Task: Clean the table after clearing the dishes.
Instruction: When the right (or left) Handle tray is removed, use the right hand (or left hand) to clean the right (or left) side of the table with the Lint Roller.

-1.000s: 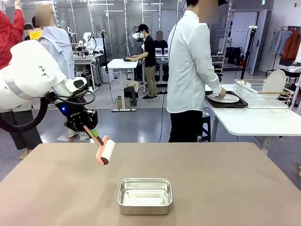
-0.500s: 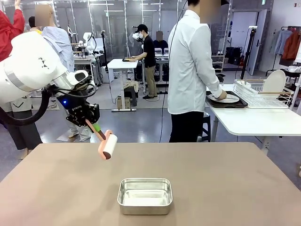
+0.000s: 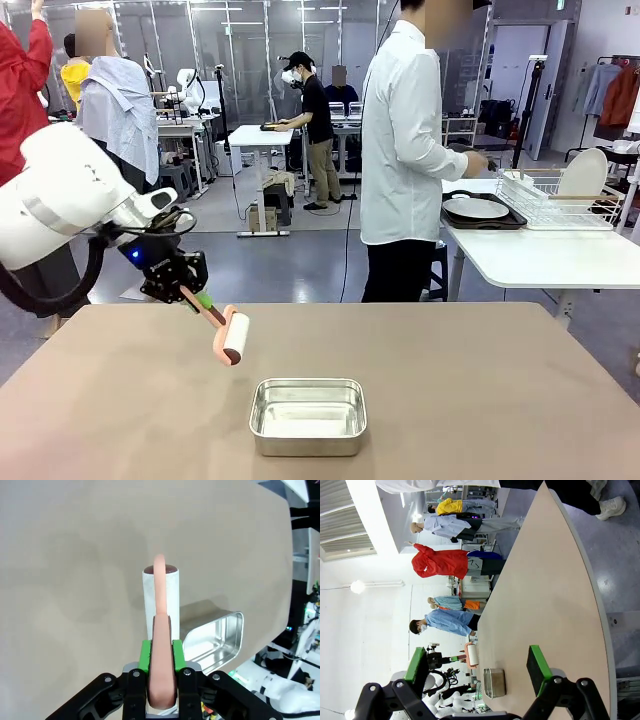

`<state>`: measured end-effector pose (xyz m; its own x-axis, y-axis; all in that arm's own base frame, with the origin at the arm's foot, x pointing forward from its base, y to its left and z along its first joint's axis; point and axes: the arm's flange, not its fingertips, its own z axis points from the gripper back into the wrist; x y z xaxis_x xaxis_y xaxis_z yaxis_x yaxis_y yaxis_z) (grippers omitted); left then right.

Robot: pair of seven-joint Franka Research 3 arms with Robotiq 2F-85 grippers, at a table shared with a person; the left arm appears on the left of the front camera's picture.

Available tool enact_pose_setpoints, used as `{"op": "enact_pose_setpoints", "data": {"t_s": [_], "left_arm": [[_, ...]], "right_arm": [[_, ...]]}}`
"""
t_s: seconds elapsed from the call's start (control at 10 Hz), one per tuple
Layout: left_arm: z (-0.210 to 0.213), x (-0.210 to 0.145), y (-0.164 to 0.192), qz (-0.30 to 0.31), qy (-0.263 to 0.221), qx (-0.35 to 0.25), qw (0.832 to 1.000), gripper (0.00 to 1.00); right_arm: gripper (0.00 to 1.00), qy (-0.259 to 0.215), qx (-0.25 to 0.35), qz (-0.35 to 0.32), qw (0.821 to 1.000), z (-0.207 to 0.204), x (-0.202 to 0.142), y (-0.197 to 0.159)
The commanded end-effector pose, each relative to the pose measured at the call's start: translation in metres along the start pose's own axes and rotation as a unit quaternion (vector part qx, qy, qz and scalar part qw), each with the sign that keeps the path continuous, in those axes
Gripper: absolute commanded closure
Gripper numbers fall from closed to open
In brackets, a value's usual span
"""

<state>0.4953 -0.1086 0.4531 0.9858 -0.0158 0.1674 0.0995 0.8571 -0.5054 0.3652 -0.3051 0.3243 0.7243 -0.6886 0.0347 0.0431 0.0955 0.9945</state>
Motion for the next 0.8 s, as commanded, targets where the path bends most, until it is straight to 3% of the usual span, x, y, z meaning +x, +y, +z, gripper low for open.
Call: {"op": "enact_pose_setpoints", "data": {"t_s": [0.0,0.7], "left_arm": [[-0.003,-0.012,0.026,0.007,-0.017,-0.042,0.999,0.80],[-0.043,-0.009,0.100,0.031,-0.002,-0.117,0.993,0.80]], "right_arm": [[0.00,-0.001,0.002,0.000,1.000,0.000,-0.001,0.004],[0.00,-0.001,0.002,0.000,1.000,0.000,-0.001,0.004]]}}
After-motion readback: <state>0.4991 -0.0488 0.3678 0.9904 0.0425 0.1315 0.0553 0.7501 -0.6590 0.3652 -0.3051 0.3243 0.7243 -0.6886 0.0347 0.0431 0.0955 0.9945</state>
